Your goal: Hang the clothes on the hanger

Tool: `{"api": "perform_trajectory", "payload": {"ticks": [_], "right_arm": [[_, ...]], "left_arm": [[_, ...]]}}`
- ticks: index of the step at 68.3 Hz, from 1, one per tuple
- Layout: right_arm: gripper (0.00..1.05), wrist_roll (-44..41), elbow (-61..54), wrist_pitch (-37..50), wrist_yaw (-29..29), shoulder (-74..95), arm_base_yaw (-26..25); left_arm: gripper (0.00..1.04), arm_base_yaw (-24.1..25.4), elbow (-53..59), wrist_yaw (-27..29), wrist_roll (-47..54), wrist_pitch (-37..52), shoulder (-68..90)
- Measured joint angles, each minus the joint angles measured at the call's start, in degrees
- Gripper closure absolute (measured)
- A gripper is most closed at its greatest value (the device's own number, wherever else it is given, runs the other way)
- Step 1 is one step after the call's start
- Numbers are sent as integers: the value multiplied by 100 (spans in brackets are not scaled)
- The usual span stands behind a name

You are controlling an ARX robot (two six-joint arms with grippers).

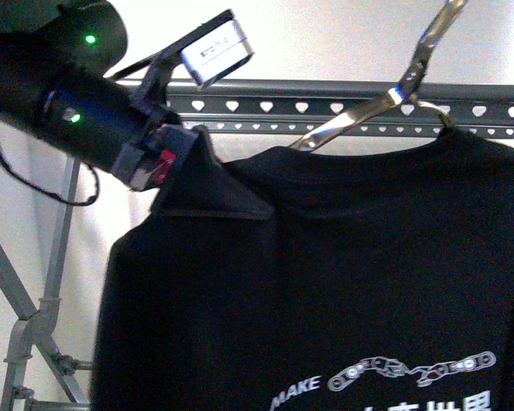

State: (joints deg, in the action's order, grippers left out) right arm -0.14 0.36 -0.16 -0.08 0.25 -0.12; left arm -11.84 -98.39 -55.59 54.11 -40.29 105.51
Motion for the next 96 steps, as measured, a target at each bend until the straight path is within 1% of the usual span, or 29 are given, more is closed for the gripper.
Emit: {"api": "perform_trajectory", "payload": {"ticks": [5,12,35,36,37,39,40,41,43,45,46,48,51,53,55,60,70,72,73,74,76,80,81,82,83,87,91,92,96], "right_arm": [[7,0,0,0,0,0,0],[7,0,0,0,0,0,0],[7,0,0,0,0,0,0],[7,61,0,20,-127,15,-24],[7,232,0,170,-595,116,-160],[7,391,7,411,-1233,273,-382],[7,682,26,704,-1910,505,-667],[7,739,50,844,-2269,634,-813],[7,1231,201,1403,-3501,1213,-1416],[7,1360,313,1655,-4015,1515,-1711],[7,1425,446,1878,-4485,1810,-1982],[7,1447,682,2175,-5097,2247,-2363],[7,1353,1047,2439,-5713,2811,-2704],[7,1279,1257,2455,-5930,3082,-2811],[7,1047,1572,2439,-6140,3467,-2907],[7,409,2352,2146,-6317,4310,-2953],[7,-1563,4157,415,-6290,5772,-2732],[7,-2155,4513,57,-6168,6004,-2638],[7,-2245,4634,-50,-6120,6076,-2605],[7,-2673,4859,-240,-6019,6212,-2538],[7,-2933,5080,-398,-5956,6345,-2468],[7,-4105,5681,-763,-5742,6697,-2249],[7,-4192,5775,-831,-5733,6747,-2212],[7,-4671,5956,-994,-5724,6843,-2142],[7,-4765,6054,-1097,-5718,6896,-2103],[7,-5967,6548,-1576,-5501,7169,-1869],[7,-6714,6929,-1880,-5250,7407,-1690],[7,-7093,7071,-2006,-5158,7506,-1626],[7,-7694,7410,-2299,-4937,7764,-1495]], "left_arm": [[100,-221,-367,142,31,-72,177],[100,-393,-450,339,-15,455,197],[100,-380,-492,352,-33,509,197],[100,-380,-492,354,-31,509,197],[100,-380,-492,356,-33,509,197],[100,-378,-490,358,-33,509,197],[100,-378,-492,361,-31,509,197],[100,-376,-492,367,-33,509,199],[100,-376,-492,389,-33,509,199],[100,-389,-492,391,-33,509,199],[100,-396,-492,391,-31,509,199],[100,-404,-492,391,-33,509,199],[100,-407,-492,391,-33,509,199],[100,-402,-490,391,-33,509,199],[100,-396,-492,391,-33,509,199],[100,-363,-492,393,-33,509,199],[100,-358,-492,398,-33,509,199],[100,-363,-492,396,-33,509,199],[100,-367,-492,398,-33,509,199],[100,-369,-492,398,-31,509,199],[100,-376,-492,396,-33,509,199],[100,-389,-492,396,-31,509,199],[100,-389,-492,396,-33,509,199],[100,-389,-492,396,-33,509,199],[100,-389,-492,396,-33,509,199],[100,-387,-492,396,-33,509,199],[100,-387,-492,396,-33,509,199],[100,-387,-492,398,-33,509,199],[100,-387,-492,396,-33,509,199]]}}
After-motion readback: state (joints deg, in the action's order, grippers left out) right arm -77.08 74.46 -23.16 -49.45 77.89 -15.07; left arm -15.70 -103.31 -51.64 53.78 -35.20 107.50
